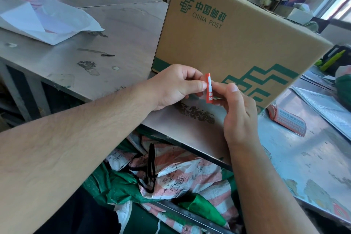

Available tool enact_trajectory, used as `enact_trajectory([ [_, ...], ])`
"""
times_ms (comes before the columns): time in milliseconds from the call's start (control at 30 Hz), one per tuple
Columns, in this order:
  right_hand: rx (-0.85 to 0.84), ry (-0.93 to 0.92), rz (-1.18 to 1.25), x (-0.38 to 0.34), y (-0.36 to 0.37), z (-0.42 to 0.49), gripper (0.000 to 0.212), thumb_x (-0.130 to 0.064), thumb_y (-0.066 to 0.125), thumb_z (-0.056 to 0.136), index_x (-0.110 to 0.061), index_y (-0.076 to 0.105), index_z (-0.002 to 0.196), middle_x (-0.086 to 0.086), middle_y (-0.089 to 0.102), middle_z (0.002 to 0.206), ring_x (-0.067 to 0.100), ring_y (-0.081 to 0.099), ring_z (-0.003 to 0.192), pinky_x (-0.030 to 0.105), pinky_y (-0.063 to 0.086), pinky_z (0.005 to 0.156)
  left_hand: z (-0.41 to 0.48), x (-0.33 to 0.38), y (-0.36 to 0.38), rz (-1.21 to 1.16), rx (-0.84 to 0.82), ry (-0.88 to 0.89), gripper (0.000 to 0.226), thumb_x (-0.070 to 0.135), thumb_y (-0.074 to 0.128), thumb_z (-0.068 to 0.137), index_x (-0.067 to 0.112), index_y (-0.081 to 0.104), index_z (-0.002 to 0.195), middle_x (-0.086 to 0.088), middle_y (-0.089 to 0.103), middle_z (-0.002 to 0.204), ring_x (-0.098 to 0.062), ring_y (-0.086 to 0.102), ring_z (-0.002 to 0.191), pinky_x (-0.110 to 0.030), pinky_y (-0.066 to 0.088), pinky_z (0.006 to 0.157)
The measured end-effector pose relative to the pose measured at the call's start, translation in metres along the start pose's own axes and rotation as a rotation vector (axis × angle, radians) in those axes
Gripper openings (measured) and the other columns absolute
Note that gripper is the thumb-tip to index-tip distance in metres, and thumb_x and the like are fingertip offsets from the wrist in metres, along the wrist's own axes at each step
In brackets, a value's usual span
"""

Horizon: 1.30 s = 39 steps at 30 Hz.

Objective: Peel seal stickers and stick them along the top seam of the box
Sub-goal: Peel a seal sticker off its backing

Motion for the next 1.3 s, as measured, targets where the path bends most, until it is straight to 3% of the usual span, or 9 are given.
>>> enact_trajectory([
  [433,-0.015,0.053,0.019,0.011,0.000,0.001,0.052,-0.037,0.030,0.104,-0.013,0.075,0.116,0.008,0.077,0.104,0.027,0.071,0.104,0.058,0.052,0.090,-0.001,0.001,0.000,-0.015,0.015,0.005,0.008,0.006,0.061,0.094,0.007,0.069,0.095,-0.017,0.068,0.090,-0.007,0.060,0.073,-0.010,0.043,0.057],
  [600,-0.013,0.057,0.015,0.007,0.002,0.001,0.050,-0.037,0.029,0.103,-0.027,0.078,0.104,0.005,0.077,0.102,0.024,0.069,0.103,0.054,0.052,0.090,0.000,-0.001,0.001,-0.043,0.017,0.011,0.009,0.003,0.061,0.093,0.002,0.069,0.097,-0.016,0.069,0.090,-0.011,0.061,0.074,-0.010,0.046,0.061],
  [767,-0.020,0.041,-0.032,0.003,0.002,0.001,0.051,-0.040,0.033,0.101,-0.016,0.078,0.106,0.004,0.076,0.105,0.020,0.068,0.103,0.046,0.052,0.086,0.000,0.000,0.000,-0.028,0.027,0.024,0.012,0.000,0.061,0.093,-0.005,0.067,0.102,-0.006,0.066,0.081,0.005,0.059,0.060,-0.006,0.042,0.057],
  [900,-0.009,0.019,-0.034,0.000,0.002,-0.001,0.045,-0.039,0.037,0.101,-0.021,0.078,0.105,0.001,0.076,0.100,0.020,0.069,0.098,0.046,0.053,0.084,-0.001,0.002,0.000,-0.031,0.030,0.031,0.013,0.000,0.060,0.093,-0.006,0.067,0.103,-0.007,0.066,0.081,0.006,0.058,0.059,-0.005,0.041,0.055],
  [1000,-0.027,0.028,-0.047,0.000,0.003,-0.001,0.045,-0.043,0.035,0.100,-0.027,0.076,0.110,0.002,0.076,0.099,0.019,0.068,0.096,0.048,0.053,0.084,-0.002,0.002,0.000,-0.034,0.040,0.030,0.009,0.002,0.061,0.093,0.000,0.068,0.099,-0.013,0.067,0.088,0.002,0.058,0.062,-0.008,0.042,0.055],
  [1100,-0.044,0.070,0.045,0.003,0.003,0.000,0.045,-0.044,0.031,0.101,-0.033,0.073,0.114,0.003,0.078,0.101,0.022,0.069,0.102,0.051,0.051,0.087,-0.002,0.003,-0.001,-0.069,0.030,0.022,0.005,0.010,0.062,0.094,0.010,0.066,0.091,-0.009,0.068,0.085,-0.010,0.061,0.073,-0.014,0.043,0.057],
  [1300,-0.031,0.137,0.136,0.005,0.001,0.002,0.051,-0.050,0.030,0.097,-0.037,0.078,0.103,0.000,0.079,0.101,0.023,0.068,0.106,0.049,0.048,0.089,-0.002,0.003,0.000,-0.077,0.012,0.017,0.005,0.011,0.063,0.094,0.013,0.067,0.093,-0.005,0.069,0.086,-0.005,0.062,0.072,-0.013,0.044,0.057],
])
Point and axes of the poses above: each hand's wrist, its own z-axis towards the middle knuckle, its own y-axis out of the palm, x = y × z, the point moved 3 cm from there along z, towards the middle knuckle
